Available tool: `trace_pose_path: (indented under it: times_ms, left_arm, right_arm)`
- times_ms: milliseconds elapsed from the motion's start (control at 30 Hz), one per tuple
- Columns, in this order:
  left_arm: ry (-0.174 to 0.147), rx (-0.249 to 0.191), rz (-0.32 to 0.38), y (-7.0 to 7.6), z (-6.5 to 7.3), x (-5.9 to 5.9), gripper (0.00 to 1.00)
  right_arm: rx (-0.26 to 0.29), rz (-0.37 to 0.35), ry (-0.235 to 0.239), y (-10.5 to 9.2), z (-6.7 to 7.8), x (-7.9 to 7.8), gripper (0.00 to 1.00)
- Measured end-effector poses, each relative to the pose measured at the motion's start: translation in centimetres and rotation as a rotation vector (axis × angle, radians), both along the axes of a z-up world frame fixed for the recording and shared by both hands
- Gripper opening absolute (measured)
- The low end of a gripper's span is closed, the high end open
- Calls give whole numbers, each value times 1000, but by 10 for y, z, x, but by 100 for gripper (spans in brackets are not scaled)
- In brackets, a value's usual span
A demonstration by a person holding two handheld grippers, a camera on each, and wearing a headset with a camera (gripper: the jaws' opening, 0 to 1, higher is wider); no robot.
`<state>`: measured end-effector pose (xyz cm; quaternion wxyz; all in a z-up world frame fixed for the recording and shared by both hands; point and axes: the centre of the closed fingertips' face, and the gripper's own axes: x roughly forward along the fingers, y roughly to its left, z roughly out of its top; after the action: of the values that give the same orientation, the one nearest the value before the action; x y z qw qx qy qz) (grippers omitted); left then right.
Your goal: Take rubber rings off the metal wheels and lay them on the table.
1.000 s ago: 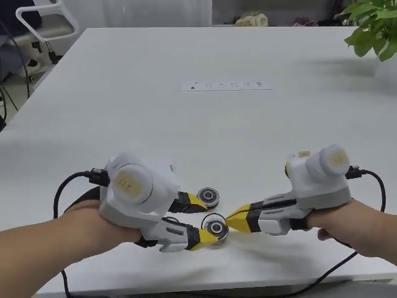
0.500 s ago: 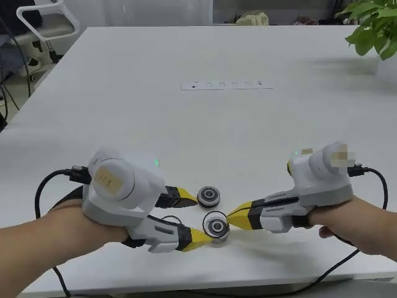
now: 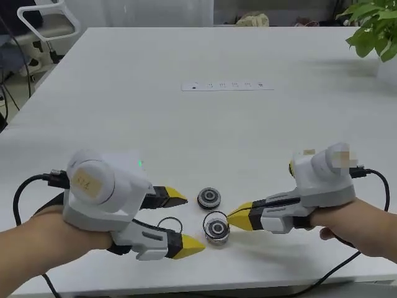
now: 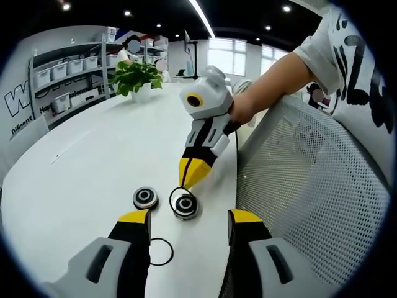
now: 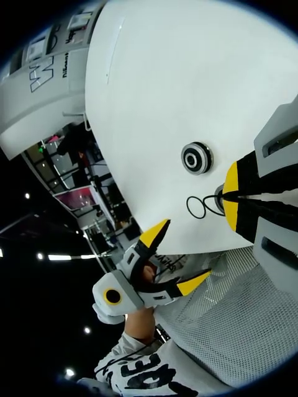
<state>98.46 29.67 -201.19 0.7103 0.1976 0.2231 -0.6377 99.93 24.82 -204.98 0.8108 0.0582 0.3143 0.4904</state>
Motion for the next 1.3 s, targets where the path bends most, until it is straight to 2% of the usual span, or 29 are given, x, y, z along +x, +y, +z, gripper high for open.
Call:
trace_pose_path:
  times_ms: [300,600,933,1300]
  left_arm:
    - [24,-23,35,7,4,0,53]
    - [28,-31,70,17,6,3,56]
    - [17,-35,98,25,9,5,56]
    - [2,-28,116,34,12,8,59]
  right_arm:
    - [16,-7,-1,0,5,2,0]
    - [31,2,-3,3,11,2,0]
    - [62,4,6,7,21,2,0]
    - [68,12,16,9,26,3,0]
